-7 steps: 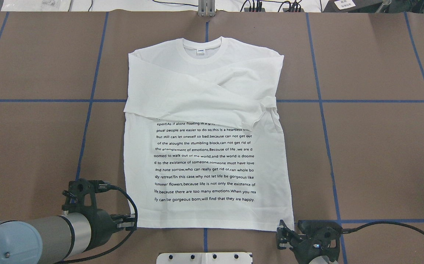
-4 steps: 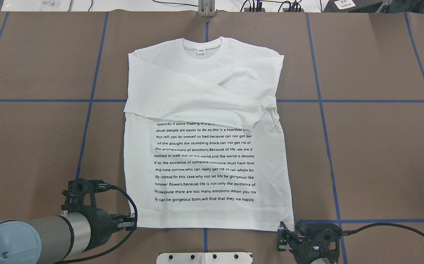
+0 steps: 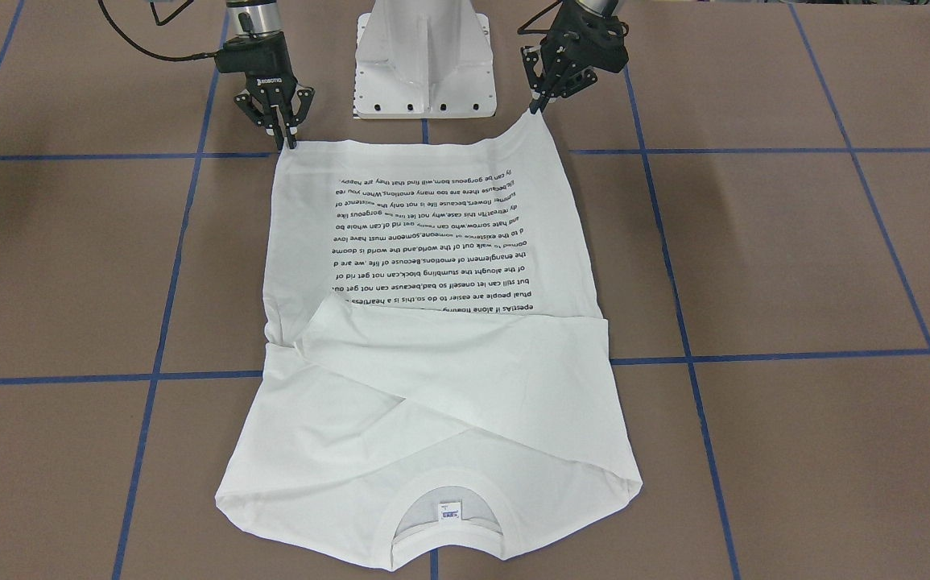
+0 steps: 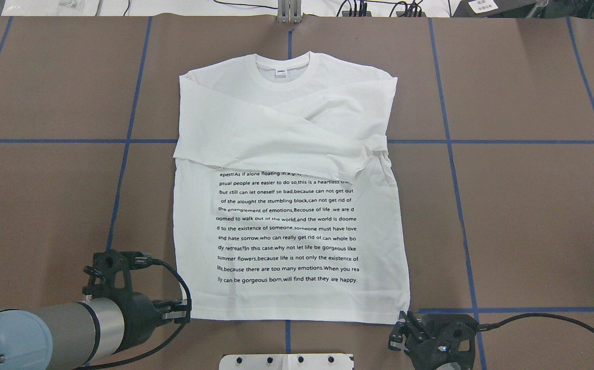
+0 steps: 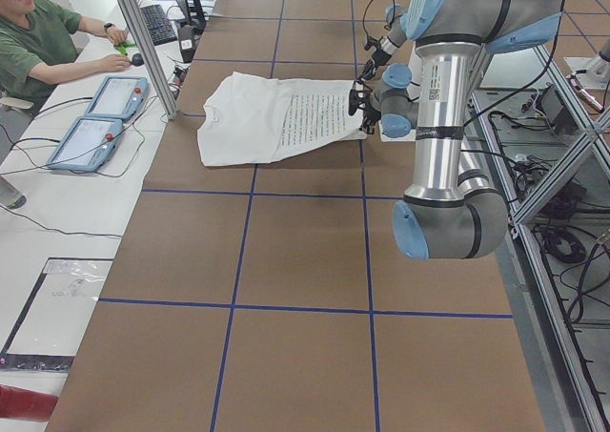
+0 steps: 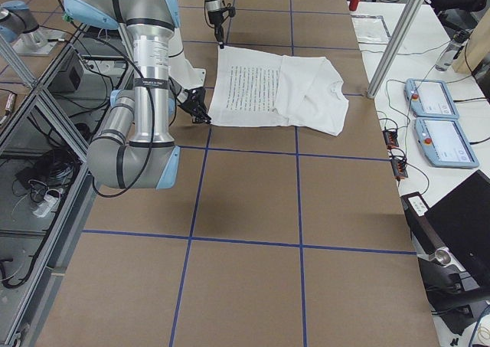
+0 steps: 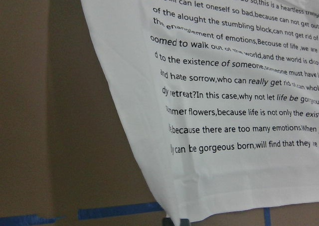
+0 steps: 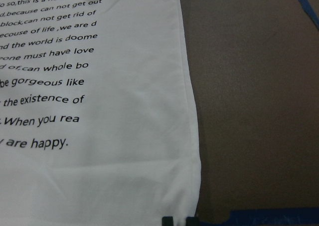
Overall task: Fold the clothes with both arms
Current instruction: 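Lift the hem with both grippers and fold it toward the collar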
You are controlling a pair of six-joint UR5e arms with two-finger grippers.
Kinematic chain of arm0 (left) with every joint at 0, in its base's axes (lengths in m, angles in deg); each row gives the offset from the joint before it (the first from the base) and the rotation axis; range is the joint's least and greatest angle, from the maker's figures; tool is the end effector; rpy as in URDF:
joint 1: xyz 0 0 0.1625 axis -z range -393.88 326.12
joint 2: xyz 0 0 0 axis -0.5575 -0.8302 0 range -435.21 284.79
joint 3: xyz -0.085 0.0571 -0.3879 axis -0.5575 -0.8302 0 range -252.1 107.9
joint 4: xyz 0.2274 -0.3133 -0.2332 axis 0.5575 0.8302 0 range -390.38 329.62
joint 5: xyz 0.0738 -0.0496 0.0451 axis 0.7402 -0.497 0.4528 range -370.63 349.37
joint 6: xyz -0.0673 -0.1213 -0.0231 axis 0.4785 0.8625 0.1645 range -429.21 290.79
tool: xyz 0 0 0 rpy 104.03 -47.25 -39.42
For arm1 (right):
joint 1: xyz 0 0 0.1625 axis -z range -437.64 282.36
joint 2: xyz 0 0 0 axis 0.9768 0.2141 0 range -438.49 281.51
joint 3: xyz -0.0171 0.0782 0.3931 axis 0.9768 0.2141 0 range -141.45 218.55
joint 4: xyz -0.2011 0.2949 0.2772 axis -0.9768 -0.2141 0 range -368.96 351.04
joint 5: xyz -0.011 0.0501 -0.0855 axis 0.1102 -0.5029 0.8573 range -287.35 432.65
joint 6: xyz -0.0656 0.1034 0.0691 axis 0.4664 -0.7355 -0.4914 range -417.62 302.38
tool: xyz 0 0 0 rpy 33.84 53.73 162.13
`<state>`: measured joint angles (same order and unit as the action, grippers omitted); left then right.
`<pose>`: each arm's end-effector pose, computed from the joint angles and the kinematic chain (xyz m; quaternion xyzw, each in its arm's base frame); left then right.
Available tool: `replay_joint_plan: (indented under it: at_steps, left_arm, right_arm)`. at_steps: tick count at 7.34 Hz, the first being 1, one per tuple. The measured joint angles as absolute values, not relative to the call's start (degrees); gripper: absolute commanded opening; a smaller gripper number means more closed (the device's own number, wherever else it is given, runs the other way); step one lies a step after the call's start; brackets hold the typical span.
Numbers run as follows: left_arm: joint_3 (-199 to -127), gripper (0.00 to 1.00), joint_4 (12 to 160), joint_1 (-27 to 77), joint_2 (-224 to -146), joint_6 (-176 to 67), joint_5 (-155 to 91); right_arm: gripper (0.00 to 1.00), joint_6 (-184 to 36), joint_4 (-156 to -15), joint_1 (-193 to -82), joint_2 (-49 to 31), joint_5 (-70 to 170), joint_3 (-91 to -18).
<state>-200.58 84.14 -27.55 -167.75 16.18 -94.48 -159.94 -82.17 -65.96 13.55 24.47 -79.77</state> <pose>0.4926 -0.2040 0.2470 0.0965 0.5337 -0.0417 0.8391 -0.5525 -0.1177 0.3806 0.2534 -0.4044 0.1358 0.8682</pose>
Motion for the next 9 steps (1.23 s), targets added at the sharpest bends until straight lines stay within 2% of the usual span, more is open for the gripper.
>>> replay_joint_plan:
  at_steps: [2, 3, 4, 6, 7, 9]
  left_arm:
    - [-201.03, 0.00, 84.14, -27.55, -167.65, 16.19, -94.48]
    - [-201.77, 0.00, 84.09, -27.49, -167.52, 16.16, -95.01]
    - [-204.22, 0.00, 82.86, -27.21, -167.07, 16.12, -96.94]
    - [-214.49, 0.00, 71.29, -23.99, -167.88, 15.59, -104.86]
    - [-218.22, 0.00, 65.46, -21.34, -169.70, 14.91, -107.81]
    - [-219.33, 0.00, 56.25, -14.57, -176.60, 8.83, -110.19]
  right_arm:
    - [0.00, -159.87, -82.32, -66.10, 13.64, 24.32, -80.57]
    - [0.00, -159.73, -84.68, -66.32, 14.30, 23.54, -83.62]
    - [0.00, -159.66, -91.69, -66.47, 15.15, 21.12, -90.93]
    - [0.00, -159.53, -110.53, -68.56, 13.52, 13.77, -107.69]
    - [0.00, -158.33, -117.81, -73.10, 9.46, 8.73, -111.66]
    - [0.00, -150.31, -130.42, -86.67, -3.81, -2.74, -112.67]
